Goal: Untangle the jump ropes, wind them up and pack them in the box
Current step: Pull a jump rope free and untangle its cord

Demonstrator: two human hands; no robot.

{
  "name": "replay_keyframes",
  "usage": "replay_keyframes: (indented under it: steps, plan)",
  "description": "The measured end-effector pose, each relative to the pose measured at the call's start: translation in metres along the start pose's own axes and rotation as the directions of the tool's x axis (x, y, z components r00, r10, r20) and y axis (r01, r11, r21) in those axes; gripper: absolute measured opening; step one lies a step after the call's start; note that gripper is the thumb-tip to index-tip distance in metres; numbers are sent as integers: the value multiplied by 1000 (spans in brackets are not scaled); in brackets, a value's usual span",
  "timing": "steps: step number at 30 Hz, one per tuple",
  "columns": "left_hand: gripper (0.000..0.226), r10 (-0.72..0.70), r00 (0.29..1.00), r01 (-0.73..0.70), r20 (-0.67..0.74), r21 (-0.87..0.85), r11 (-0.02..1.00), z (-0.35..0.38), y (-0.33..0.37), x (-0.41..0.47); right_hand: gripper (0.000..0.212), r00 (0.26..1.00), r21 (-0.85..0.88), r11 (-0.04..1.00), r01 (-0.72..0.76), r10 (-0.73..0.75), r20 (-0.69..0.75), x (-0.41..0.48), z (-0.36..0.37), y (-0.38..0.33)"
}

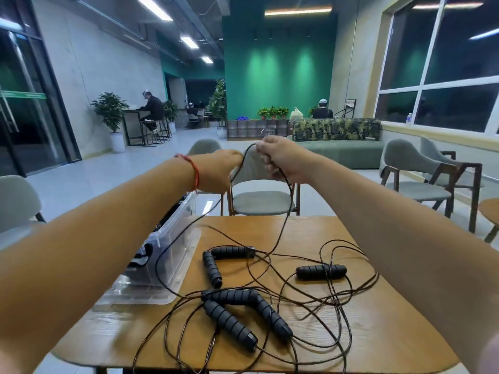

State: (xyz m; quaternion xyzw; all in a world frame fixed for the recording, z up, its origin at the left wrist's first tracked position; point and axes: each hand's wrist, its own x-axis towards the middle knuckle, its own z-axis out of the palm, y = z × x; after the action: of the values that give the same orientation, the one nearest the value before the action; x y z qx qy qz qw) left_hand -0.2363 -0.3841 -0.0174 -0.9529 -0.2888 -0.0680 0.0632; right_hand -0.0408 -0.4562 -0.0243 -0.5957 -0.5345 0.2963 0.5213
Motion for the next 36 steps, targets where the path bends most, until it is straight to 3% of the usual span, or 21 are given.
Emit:
replay_keyframes:
  steps: [1,3,5,6,7,8,10,11,13,15,17,18,20,21,24,26,28,30,32,36]
  plan:
    - [53,2,976,-2,-219,2,1000,9,12,-1,20,998,-9,1000,16,-17,-66,3,0,-4]
    - [46,-7,775,46,-632,45,998,30,29,-4,21,979,-34,999,37,-43,-200,7,-2,-11]
    - [48,84,561,-45,-824,71,996,49,40,-9,20,963,-4,999,52,-51,-263,10,-7,-15]
    - [46,178,552,-158,-814,108,981,56,46,-13,20,963,24,998,61,-53,-266,11,-10,-16]
    - [41,257,600,-277,-757,104,955,63,51,-16,19,964,61,996,71,-53,-261,11,-12,-18]
    - [36,271,708,-354,-653,4,935,71,55,-18,19,966,104,991,84,-56,-251,10,-14,-20]
    - [41,123,942,-220,-313,-299,929,82,62,-24,20,969,191,973,126,-80,-233,10,-15,-26]
    - [47,57,992,-100,-116,-410,907,88,62,-22,20,966,218,964,151,-97,-241,10,-16,-28]
    - [43,74,970,64,231,-537,841,76,79,-31,20,950,256,945,202,-127,-284,11,-18,-31]
    - [32,104,919,107,380,-496,862,56,97,-40,20,933,298,923,242,-137,-334,11,-21,-30]
    - [25,102,940,49,324,-427,903,11,122,-73,16,930,320,912,255,-142,-339,12,-25,-23]
    - [31,99,958,49,268,-495,868,-13,133,-98,15,939,296,924,241,-145,-313,14,-27,-17]
    - [57,47,996,9,81,-582,813,-23,114,-81,27,962,71,988,138,-117,-246,9,-28,-6]
    - [54,-43,997,6,-59,-517,856,-3,86,-49,37,972,-133,990,55,-84,-220,6,-27,2]
    - [33,-180,980,81,-82,-668,740,6,41,-4,56,981,-634,763,-127,4,-193,-5,-14,40]
    - [23,-213,966,64,-148,-658,750,3,23,16,60,991,-730,683,-12,-87,-98,-10,-1,62]
    - [12,-217,952,32,-216,-636,771,-2,15,23,46,990,-555,821,136,-140,37,-16,13,71]
    - [9,-215,945,10,-246,-636,772,-7,14,26,57,980,-202,976,81,-40,196,-25,26,70]
    - [9,-217,938,11,-268,-606,795,-11,14,27,69,937,-38,999,11,3,349,-30,37,68]
    - [13,-240,899,9,-367,-532,847,-9,9,32,44,880,94,995,16,-58,470,-24,47,60]
